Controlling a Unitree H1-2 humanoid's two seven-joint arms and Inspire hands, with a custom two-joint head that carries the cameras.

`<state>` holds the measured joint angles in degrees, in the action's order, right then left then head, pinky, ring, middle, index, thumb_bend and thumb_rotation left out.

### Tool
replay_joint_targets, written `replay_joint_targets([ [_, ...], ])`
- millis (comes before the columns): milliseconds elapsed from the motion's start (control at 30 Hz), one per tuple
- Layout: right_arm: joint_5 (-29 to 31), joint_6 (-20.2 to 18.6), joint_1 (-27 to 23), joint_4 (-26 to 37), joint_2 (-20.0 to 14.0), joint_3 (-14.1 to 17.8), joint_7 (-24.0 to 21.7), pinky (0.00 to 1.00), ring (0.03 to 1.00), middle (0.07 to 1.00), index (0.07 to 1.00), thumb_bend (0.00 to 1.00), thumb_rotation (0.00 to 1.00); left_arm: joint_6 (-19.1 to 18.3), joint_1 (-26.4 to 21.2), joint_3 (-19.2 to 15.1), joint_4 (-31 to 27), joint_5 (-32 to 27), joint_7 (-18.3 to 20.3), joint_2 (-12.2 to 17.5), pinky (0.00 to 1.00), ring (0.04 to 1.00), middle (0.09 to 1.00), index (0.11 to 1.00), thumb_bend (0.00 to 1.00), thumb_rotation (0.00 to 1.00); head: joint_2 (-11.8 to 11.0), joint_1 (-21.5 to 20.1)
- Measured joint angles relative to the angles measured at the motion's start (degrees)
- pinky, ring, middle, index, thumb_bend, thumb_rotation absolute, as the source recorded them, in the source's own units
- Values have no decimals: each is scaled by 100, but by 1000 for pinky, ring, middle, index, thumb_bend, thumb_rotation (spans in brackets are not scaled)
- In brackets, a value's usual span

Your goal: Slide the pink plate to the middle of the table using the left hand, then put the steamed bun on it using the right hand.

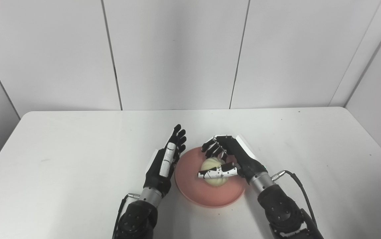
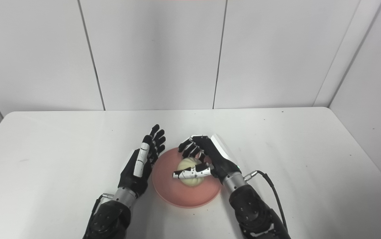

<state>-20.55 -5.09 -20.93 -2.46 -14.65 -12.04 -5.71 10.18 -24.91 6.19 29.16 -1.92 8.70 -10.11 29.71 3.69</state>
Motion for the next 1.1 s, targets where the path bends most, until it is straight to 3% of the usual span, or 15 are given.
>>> replay_joint_targets([
  [367, -373, 626, -154, -593, -136, -76, 35, 277, 416, 522, 478, 512, 0, 87, -41, 105, 110, 243, -265, -116, 956, 975, 982, 974, 660, 1000, 18, 202],
  [433, -435, 797, -153, -691, -142, -76, 93, 325, 417, 530, 482, 511, 0, 87, -41, 113, 109, 243, -278, -118, 956, 974, 980, 974, 656, 1000, 9, 202],
  [500, -512, 912, -146, -688, -148, -79, 156, 452, 444, 521, 485, 512, 0, 87, -39, 121, 104, 244, -294, -119, 957, 977, 980, 976, 656, 1000, 9, 159],
  [533, -559, 990, -132, -638, -167, -79, 174, 501, 500, 559, 487, 511, 26, 87, -37, 130, 98, 244, -302, -119, 958, 978, 980, 978, 658, 1000, 17, 123],
  [567, -593, 1045, -114, -560, -189, -80, 182, 567, 616, 649, 493, 506, 81, 87, -36, 132, 93, 244, -303, -119, 958, 979, 980, 979, 666, 1000, 18, 123],
  [600, -642, 1047, -83, -428, -217, -81, 172, 668, 749, 755, 602, 522, 153, 87, -36, 139, 92, 245, -304, -118, 957, 979, 980, 981, 675, 1000, 9, 88],
  [633, -694, 1051, -62, -315, -256, -85, 143, 684, 767, 771, 641, 528, 169, 87, -36, 141, 95, 245, -305, -117, 957, 979, 981, 981, 675, 1000, 9, 88],
  [700, -721, 1054, -22, -150, -370, -90, 21, 784, 863, 856, 802, 571, 314, 89, -36, 149, 99, 245, -305, -116, 957, 980, 981, 981, 671, 1000, 17, 62],
  [800, -678, 1054, 50, -65, -571, -82, -198, 911, 964, 943, 899, 616, 460, 125, -34, 154, 98, 242, -304, -115, 963, 980, 980, 980, 667, 1000, 18, 62],
  [933, -637, 1048, 206, 40, -719, -62, -442, 970, 1000, 997, 953, 656, 596, 186, -32, 150, 98, 224, -302, -116, 966, 980, 981, 981, 668, 1000, 35, 53],
  [1100, -275, 1034, 304, 149, -736, 60, -674, 999, 1000, 1000, 985, 701, 687, 187, -28, 149, 90, 218, -300, -122, 965, 977, 977, 976, 680, 997, 35, 140],
])
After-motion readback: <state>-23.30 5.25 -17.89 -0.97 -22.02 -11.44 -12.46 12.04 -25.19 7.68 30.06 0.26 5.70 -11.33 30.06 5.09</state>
